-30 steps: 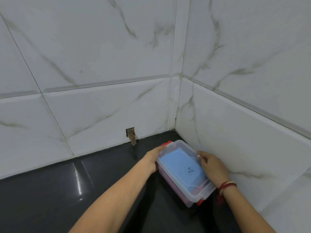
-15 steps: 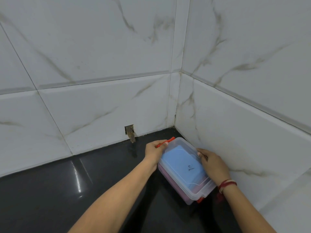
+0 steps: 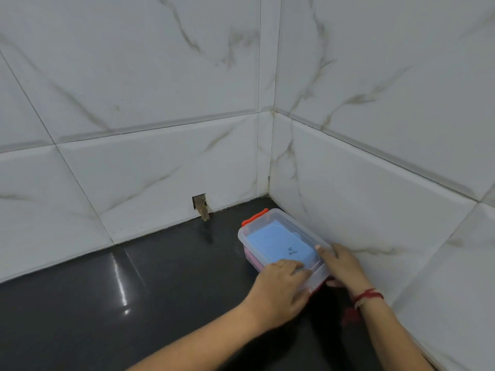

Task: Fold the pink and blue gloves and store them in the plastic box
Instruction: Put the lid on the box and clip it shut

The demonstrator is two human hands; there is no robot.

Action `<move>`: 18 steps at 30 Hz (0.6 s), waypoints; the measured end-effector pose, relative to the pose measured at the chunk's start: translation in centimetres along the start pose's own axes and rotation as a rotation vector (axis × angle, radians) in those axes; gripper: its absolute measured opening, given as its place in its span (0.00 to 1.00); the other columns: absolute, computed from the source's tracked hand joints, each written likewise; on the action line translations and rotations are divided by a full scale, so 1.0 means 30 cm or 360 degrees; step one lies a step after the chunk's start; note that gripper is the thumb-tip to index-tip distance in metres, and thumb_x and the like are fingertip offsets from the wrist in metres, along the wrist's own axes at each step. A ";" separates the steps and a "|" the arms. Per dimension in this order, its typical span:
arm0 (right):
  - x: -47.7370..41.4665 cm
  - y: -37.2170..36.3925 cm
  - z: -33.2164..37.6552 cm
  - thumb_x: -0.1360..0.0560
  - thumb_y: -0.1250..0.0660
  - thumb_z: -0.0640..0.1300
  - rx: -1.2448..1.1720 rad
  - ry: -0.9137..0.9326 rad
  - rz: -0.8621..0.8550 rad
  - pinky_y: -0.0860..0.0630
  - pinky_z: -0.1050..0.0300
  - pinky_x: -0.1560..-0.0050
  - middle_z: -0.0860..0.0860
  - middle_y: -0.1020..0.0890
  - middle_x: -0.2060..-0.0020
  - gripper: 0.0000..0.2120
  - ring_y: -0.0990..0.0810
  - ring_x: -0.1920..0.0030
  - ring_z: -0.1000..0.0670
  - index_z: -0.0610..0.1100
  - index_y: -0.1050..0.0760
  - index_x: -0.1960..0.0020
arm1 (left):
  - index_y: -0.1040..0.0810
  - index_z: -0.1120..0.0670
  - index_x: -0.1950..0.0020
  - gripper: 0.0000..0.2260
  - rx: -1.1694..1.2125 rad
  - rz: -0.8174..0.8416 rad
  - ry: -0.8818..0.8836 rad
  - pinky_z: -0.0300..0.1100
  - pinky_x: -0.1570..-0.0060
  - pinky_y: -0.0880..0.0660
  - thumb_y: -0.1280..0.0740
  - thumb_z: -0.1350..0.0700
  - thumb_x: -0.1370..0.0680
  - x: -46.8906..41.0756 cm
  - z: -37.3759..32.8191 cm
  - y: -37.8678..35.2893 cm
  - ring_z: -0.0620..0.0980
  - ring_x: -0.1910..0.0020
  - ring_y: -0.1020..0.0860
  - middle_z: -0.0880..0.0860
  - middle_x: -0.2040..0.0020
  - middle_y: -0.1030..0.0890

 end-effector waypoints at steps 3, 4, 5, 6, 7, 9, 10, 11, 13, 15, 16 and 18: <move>0.035 0.007 -0.019 0.26 0.34 0.55 -0.0108 -0.0082 0.0008 0.21 0.55 0.70 0.49 0.23 0.59 0.12 0.22 0.60 0.50 0.47 0.27 0.58 | 0.34 0.58 0.30 0.23 -0.0211 0.0080 -0.0001 0.50 0.34 0.32 0.43 0.50 0.22 0.002 -0.046 -0.018 0.56 0.35 0.29 0.58 0.32 0.27; 0.039 0.013 -0.018 0.26 0.35 0.56 -0.0053 -0.0075 0.0012 0.21 0.56 0.71 0.50 0.22 0.60 0.12 0.22 0.61 0.50 0.48 0.28 0.59 | 0.35 0.59 0.29 0.24 -0.0284 0.0120 -0.0001 0.51 0.34 0.31 0.41 0.50 0.23 -0.002 -0.059 -0.022 0.57 0.35 0.28 0.60 0.33 0.28; 0.043 0.020 -0.015 0.26 0.35 0.57 -0.0009 -0.0072 0.0015 0.23 0.57 0.72 0.49 0.22 0.60 0.12 0.23 0.63 0.50 0.48 0.28 0.58 | 0.37 0.60 0.28 0.26 -0.0357 0.0168 -0.0004 0.52 0.33 0.31 0.40 0.50 0.23 -0.007 -0.068 -0.028 0.59 0.34 0.29 0.61 0.32 0.29; 0.047 0.027 -0.010 0.26 0.35 0.57 0.0001 -0.0074 0.0016 0.26 0.59 0.74 0.49 0.22 0.61 0.14 0.23 0.65 0.50 0.46 0.27 0.54 | 0.39 0.61 0.27 0.27 -0.0444 0.0216 -0.0022 0.54 0.32 0.33 0.38 0.51 0.23 -0.008 -0.074 -0.036 0.61 0.33 0.30 0.63 0.30 0.31; 0.049 0.033 -0.006 0.26 0.35 0.56 -0.0019 -0.0082 0.0022 0.28 0.60 0.75 0.48 0.22 0.61 0.16 0.23 0.67 0.50 0.44 0.28 0.49 | 0.40 0.62 0.27 0.28 -0.0559 0.0253 -0.0062 0.54 0.32 0.34 0.37 0.51 0.22 -0.006 -0.078 -0.046 0.62 0.32 0.31 0.64 0.30 0.32; 0.056 0.041 0.002 0.24 0.36 0.53 -0.0034 -0.0073 0.0050 0.30 0.62 0.76 0.47 0.23 0.62 0.19 0.24 0.69 0.49 0.45 0.33 0.37 | 0.34 0.62 0.29 0.29 -0.0853 0.0309 -0.0150 0.51 0.38 0.28 0.31 0.48 0.24 0.001 -0.075 -0.065 0.59 0.37 0.24 0.63 0.34 0.25; 0.063 0.042 0.005 0.23 0.37 0.51 0.0004 -0.0030 0.0066 0.29 0.62 0.76 0.48 0.24 0.64 0.20 0.24 0.69 0.49 0.47 0.36 0.34 | 0.28 0.60 0.33 0.28 -0.0956 0.0347 -0.0152 0.48 0.44 0.24 0.28 0.46 0.27 0.000 -0.081 -0.063 0.55 0.42 0.20 0.60 0.39 0.20; 0.067 0.045 0.007 0.23 0.38 0.50 0.0075 0.0039 0.0077 0.28 0.62 0.77 0.48 0.24 0.66 0.21 0.24 0.70 0.49 0.49 0.37 0.32 | 0.24 0.58 0.37 0.26 -0.1018 0.0324 -0.0143 0.46 0.49 0.21 0.27 0.44 0.29 -0.007 -0.087 -0.060 0.53 0.47 0.17 0.58 0.43 0.17; 0.078 0.050 0.012 0.22 0.41 0.49 0.0241 0.0175 0.0095 0.26 0.61 0.75 0.49 0.24 0.68 0.21 0.24 0.71 0.50 0.52 0.39 0.30 | 0.23 0.60 0.40 0.21 -0.0989 0.0249 -0.0151 0.46 0.55 0.18 0.31 0.45 0.25 -0.036 -0.100 -0.058 0.55 0.51 0.16 0.59 0.47 0.16; 0.081 0.054 0.021 0.21 0.43 0.49 0.0357 0.0234 0.0123 0.23 0.58 0.64 0.47 0.22 0.62 0.22 0.25 0.69 0.52 0.53 0.40 0.28 | 0.24 0.63 0.41 0.19 -0.1001 0.0250 -0.0148 0.48 0.58 0.18 0.36 0.48 0.21 -0.056 -0.113 -0.050 0.58 0.52 0.17 0.61 0.48 0.17; 0.081 0.054 0.026 0.21 0.44 0.49 0.0407 0.0246 0.0135 0.22 0.56 0.57 0.45 0.20 0.55 0.22 0.24 0.66 0.51 0.52 0.40 0.27 | 0.24 0.63 0.41 0.18 -0.1027 0.0282 -0.0156 0.48 0.58 0.18 0.35 0.49 0.22 -0.056 -0.115 -0.051 0.58 0.52 0.17 0.62 0.47 0.17; 0.081 0.048 0.036 0.21 0.45 0.49 0.0490 0.0269 0.0138 0.24 0.51 0.47 0.43 0.22 0.39 0.23 0.21 0.52 0.45 0.51 0.41 0.26 | 0.24 0.62 0.40 0.19 -0.1045 0.0394 -0.0114 0.47 0.58 0.18 0.31 0.50 0.24 -0.044 -0.120 -0.049 0.57 0.51 0.17 0.61 0.46 0.17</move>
Point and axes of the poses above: each hand's wrist, its own x-axis away from the middle knuckle, its own y-axis out of the back of the hand, z = x × y, the point moved 2 cm from there along -x, towards the middle knuckle
